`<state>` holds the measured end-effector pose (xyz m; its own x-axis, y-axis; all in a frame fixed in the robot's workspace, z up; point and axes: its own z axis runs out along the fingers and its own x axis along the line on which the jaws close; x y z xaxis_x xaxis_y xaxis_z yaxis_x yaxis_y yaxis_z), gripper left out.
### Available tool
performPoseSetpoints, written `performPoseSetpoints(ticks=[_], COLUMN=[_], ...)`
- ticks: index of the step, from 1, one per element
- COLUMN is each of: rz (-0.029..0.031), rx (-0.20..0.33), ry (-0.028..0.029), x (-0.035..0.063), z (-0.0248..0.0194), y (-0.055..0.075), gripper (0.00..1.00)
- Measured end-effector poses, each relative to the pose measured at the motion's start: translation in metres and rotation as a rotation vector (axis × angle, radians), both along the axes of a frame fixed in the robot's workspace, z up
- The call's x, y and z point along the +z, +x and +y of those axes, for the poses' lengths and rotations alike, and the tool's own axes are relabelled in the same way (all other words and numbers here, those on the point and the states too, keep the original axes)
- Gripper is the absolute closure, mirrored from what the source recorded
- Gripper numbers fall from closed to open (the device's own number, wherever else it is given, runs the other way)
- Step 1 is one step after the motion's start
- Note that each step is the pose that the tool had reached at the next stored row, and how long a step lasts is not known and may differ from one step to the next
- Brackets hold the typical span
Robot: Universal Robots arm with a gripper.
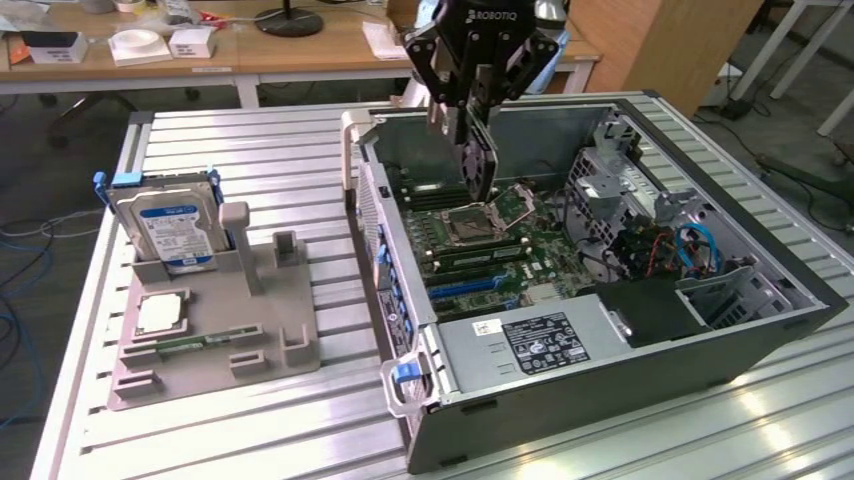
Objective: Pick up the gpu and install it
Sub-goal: 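Pick up the gpu and move the gpu toward the slot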
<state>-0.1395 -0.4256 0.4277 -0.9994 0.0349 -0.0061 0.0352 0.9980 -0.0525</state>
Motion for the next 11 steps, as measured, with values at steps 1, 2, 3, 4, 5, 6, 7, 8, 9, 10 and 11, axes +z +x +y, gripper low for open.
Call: performPoseSetpoints(ticks=[1, 2, 3, 4, 5, 6, 7, 8, 9, 10, 11], rz=[0.0, 0.0, 0.0, 0.0001, 0.0, 0.0, 0.0001, 0.0, 0.0, 0.0, 0.0001], rx=[0.0, 0.0, 0.0, 0.0, 0.0, 0.0, 0.0, 0.0, 0.0, 0.0, 0.0], ry=[0.0, 0.0, 0.0001, 0.0, 0.0001, 0.0001, 0.0, 0.0001, 0.0001, 0.0, -0.0001], x=[0.0, 0.0, 0.0, 0.0, 0.0, 0.0, 0.0, 0.0, 0.0, 0.0, 0.0], z=[0.0, 0.0, 0.0, 0.0, 0.0, 0.0, 0.0, 0.0, 0.0, 0.0, 0.0], y=[0.001, 0.002, 0.003, 0.004, 0.005, 0.006, 0.007, 0.008, 0.01, 0.01, 0.011], gripper=[0.74, 0.74, 0.74, 0.74, 0.74, 0.74, 0.74, 0.74, 0.74, 0.74, 0.74])
